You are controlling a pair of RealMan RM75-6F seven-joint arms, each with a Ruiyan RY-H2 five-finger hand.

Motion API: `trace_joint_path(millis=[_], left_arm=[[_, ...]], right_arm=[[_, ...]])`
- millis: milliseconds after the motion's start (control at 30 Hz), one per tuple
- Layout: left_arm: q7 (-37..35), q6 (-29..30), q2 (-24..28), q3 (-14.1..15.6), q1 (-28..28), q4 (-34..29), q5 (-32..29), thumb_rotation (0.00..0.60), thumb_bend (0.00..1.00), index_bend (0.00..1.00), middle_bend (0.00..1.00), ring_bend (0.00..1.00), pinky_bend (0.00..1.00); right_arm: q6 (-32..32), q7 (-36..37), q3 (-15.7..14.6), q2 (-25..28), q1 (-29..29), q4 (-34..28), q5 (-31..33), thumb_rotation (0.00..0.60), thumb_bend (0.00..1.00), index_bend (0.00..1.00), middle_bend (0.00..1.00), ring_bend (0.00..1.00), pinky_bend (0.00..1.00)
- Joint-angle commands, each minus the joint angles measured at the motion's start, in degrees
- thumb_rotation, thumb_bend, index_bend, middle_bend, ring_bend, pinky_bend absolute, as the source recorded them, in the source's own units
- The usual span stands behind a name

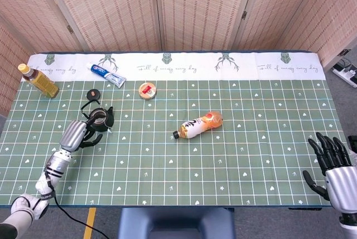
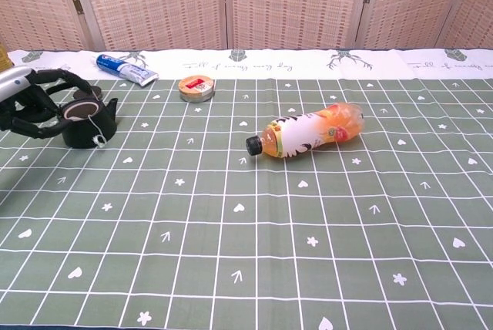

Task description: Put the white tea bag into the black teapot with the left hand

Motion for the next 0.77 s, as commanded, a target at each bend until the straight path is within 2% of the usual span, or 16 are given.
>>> trace_joint_path(millis=[33, 167, 233, 267, 300, 367, 400, 433, 467, 500, 567, 667, 767], left_arm=[[1.5, 2.0, 2.1, 0.5, 1.5, -2.5, 0.5, 0.600, 0.22, 0.00, 1.00, 1.00, 1.00], [6.4, 5.4, 7.0, 1.2, 3.5, -9.3, 1.4, 0.600, 0.18, 0.00, 1.00, 1.00, 1.00], [12.7, 5.3, 13.1, 3.0, 5.3, -17.8, 1.9, 0.600, 0.18, 0.00, 1.00, 1.00, 1.00], [17.1, 4.9, 16.6, 3.7, 6.3, -23.2, 1.7, 0.600, 0.18, 0.00, 0.98, 0.96, 1.00], [23.0, 5.1, 21.4, 4.4, 7.8, -31.8, 1.1, 0.600, 0.18, 0.00, 0.92, 0.88, 0.96], [32.4, 5.1, 28.6, 5.3, 10.4, -44.9, -1.3, 0.600, 0.18, 0.00, 0.72, 0.65, 0.79], [39.8, 5.8, 32.3, 5.4, 12.4, -52.2, -3.9, 0.600, 0.19, 0.00, 0.56, 0.49, 0.65], [45.8, 8.1, 34.0, 5.0, 14.6, -56.7, -6.1, 0.600, 0.19, 0.00, 0.46, 0.38, 0.55], [51.2, 11.2, 34.7, 4.3, 16.8, -60.3, -8.2, 0.600, 0.19, 0.00, 0.31, 0.24, 0.40], [57.3, 16.4, 34.0, 3.1, 19.7, -63.1, -10.3, 0.600, 0.19, 0.00, 0.23, 0.17, 0.31], [64.6, 23.4, 31.7, 1.8, 23.8, -64.5, -12.5, 0.600, 0.19, 0.01, 0.07, 0.03, 0.13], [72.6, 32.9, 27.0, -0.8, 28.7, -64.2, -14.9, 0.600, 0.19, 0.00, 0.00, 0.00, 0.01], [71.7, 37.3, 25.4, -2.0, 31.0, -64.1, -13.3, 0.600, 0.19, 0.00, 0.00, 0.00, 0.00]], right_arm=[[-0.1, -0.3, 0.0, -0.1, 0.0, -0.1, 0.0, 0.600, 0.37, 0.00, 0.00, 0.02, 0.00], [-0.1, -0.6, -0.1, -0.1, 0.0, -0.2, -0.1, 0.600, 0.36, 0.00, 0.00, 0.02, 0.00], [-0.1, -0.5, -0.1, -0.1, 0.0, -0.2, 0.0, 0.600, 0.37, 0.00, 0.00, 0.02, 0.00], [-0.1, -0.4, 0.0, 0.0, 0.0, -0.2, 0.0, 0.600, 0.37, 0.00, 0.00, 0.02, 0.00], [-0.1, -0.3, 0.0, 0.0, 0.0, -0.2, 0.1, 0.600, 0.37, 0.00, 0.00, 0.02, 0.00], [-0.4, -0.2, -0.1, 0.1, 0.2, -0.2, 0.0, 0.600, 0.37, 0.00, 0.00, 0.02, 0.00], [-0.8, -0.2, -0.2, 0.1, 0.3, -0.2, 0.0, 0.600, 0.37, 0.00, 0.00, 0.02, 0.00], [-1.2, -0.1, -0.2, 0.2, 0.5, -0.2, 0.1, 0.600, 0.37, 0.00, 0.00, 0.02, 0.00], [-1.7, 0.0, -0.2, 0.4, 0.7, -0.3, 0.2, 0.600, 0.37, 0.00, 0.00, 0.02, 0.00], [-2.3, 0.0, -0.2, 0.5, 1.0, -0.5, 0.5, 0.600, 0.37, 0.00, 0.00, 0.02, 0.00], [-3.2, -0.2, 0.0, 0.5, 1.5, -0.7, 0.9, 0.600, 0.37, 0.00, 0.00, 0.02, 0.00], [-5.4, -0.9, 0.3, 0.5, 2.6, -1.0, 1.7, 0.600, 0.37, 0.00, 0.00, 0.02, 0.00], [-8.0, -1.3, 0.3, 0.6, 3.8, -1.4, 2.4, 0.600, 0.37, 0.00, 0.00, 0.02, 0.00]])
